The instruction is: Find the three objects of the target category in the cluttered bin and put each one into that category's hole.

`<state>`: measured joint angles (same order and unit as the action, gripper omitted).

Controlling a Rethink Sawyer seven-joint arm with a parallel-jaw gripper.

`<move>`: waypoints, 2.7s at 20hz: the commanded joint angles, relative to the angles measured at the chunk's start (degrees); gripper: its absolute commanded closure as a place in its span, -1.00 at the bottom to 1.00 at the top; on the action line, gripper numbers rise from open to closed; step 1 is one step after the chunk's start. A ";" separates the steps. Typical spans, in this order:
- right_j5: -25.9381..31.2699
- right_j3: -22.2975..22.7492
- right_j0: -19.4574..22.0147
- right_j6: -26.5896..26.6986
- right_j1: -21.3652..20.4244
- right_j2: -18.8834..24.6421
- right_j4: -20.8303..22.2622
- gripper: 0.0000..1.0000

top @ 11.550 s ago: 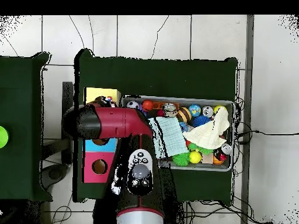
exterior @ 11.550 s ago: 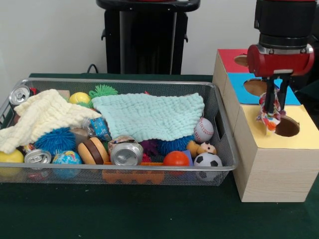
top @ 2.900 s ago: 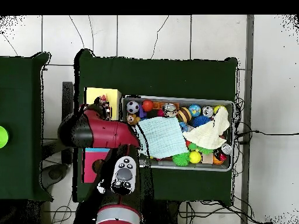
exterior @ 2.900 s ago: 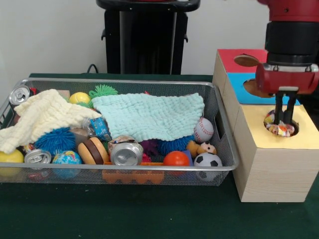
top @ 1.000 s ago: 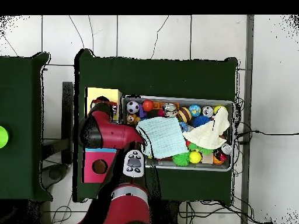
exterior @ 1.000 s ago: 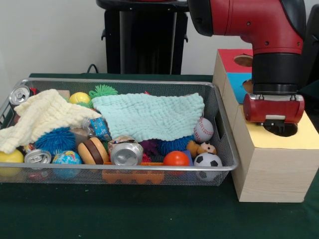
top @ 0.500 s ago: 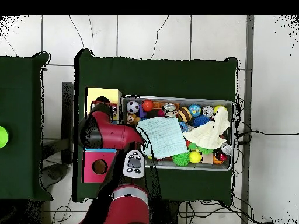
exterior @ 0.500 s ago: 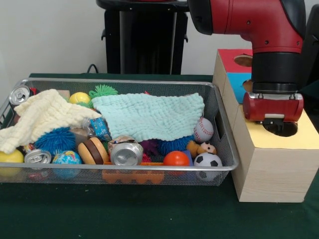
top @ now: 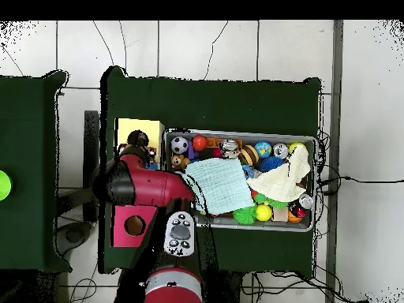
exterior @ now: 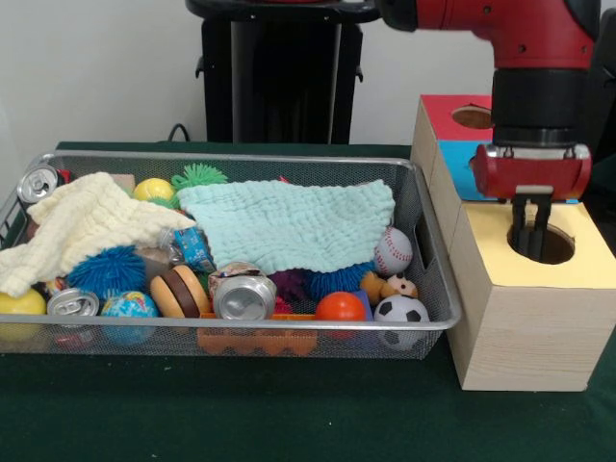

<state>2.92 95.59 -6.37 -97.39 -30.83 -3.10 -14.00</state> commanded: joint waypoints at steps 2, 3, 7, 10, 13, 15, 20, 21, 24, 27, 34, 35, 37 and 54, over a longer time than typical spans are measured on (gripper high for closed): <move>13.33 8.83 1.93 -9.15 -11.80 2.04 -0.30 1.00; 14.08 8.81 2.15 -8.93 -12.12 2.18 -0.23 1.00; 14.25 9.08 2.49 -8.79 -12.53 2.96 -0.01 1.00; 14.93 9.49 2.90 -8.36 -13.99 3.18 0.17 1.00; 19.50 9.01 3.49 -6.48 -16.89 1.94 0.81 1.00; 21.16 10.02 6.20 -3.32 -18.52 2.60 1.95 1.00; 21.63 14.04 17.03 7.51 -19.23 8.56 6.02 1.00; 19.94 15.06 19.21 8.83 -18.74 10.04 7.49 1.00; 14.02 17.47 24.12 8.19 -16.28 15.02 10.45 1.00; 10.94 16.62 24.66 5.23 -14.31 15.37 14.29 1.00; 13.12 11.95 24.49 3.92 -12.23 13.55 21.63 1.00; 13.25 11.56 24.70 3.91 -11.99 13.51 22.63 1.00; 12.48 11.27 25.81 2.83 -10.55 14.85 23.52 1.00; 3.67 14.00 27.54 -5.24 -7.98 17.45 26.37 -1.00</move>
<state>11.13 105.27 18.77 -97.39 -41.47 8.68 9.16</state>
